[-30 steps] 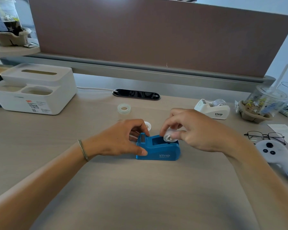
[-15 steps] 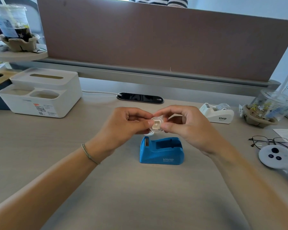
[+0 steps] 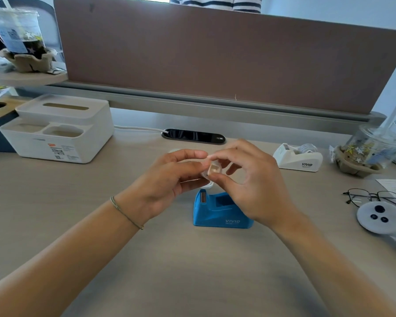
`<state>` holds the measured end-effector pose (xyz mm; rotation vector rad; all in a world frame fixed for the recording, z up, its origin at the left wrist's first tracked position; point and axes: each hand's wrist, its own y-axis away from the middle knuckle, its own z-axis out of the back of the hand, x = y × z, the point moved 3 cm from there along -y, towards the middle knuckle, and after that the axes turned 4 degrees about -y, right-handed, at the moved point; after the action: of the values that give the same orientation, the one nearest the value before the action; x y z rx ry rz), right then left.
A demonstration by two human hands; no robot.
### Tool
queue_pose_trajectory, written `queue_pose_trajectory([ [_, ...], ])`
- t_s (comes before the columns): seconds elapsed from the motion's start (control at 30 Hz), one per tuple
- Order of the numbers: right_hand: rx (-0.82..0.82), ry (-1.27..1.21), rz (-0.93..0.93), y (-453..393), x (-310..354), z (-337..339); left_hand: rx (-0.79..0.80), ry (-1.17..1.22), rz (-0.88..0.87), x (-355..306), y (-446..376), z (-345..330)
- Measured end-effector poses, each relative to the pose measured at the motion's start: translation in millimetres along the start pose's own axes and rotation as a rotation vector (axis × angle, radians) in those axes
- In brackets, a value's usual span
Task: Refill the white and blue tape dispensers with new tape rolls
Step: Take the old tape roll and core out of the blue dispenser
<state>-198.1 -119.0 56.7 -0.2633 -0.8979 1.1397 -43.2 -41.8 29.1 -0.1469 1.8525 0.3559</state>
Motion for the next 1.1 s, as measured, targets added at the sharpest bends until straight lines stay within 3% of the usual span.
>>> queue_pose_trajectory([
  [0.27, -0.111, 0.085, 0.133, 2, 4, 1, -0.018, 0.076, 0.058, 1, -4, 5],
  [0.47, -0.147, -0.217, -0.161, 0, -7, 5, -0.066, 0.068, 0.000, -6, -5, 14],
  [0.57, -0.092, -0.258, -0.208, -1, -12, 4, -0.172, -0.200, -0.149, -10, -9, 27],
  [0.67, -0.057, -0.277, -0.232, 0, -13, 1, -0.406, -0.737, -0.377, -5, -12, 38],
  [0.73, -0.038, -0.281, -0.246, 1, -14, -2, -0.462, -0.989, -0.461, 5, -13, 41],
  [0.93, -0.014, -0.304, -0.291, 1, -19, -4, -0.345, -1.279, -0.531, 30, -21, 46],
  [1.1, 0.014, -0.337, -0.331, 1, -25, -5, -0.227, -1.363, -0.602, 31, -21, 44],
])
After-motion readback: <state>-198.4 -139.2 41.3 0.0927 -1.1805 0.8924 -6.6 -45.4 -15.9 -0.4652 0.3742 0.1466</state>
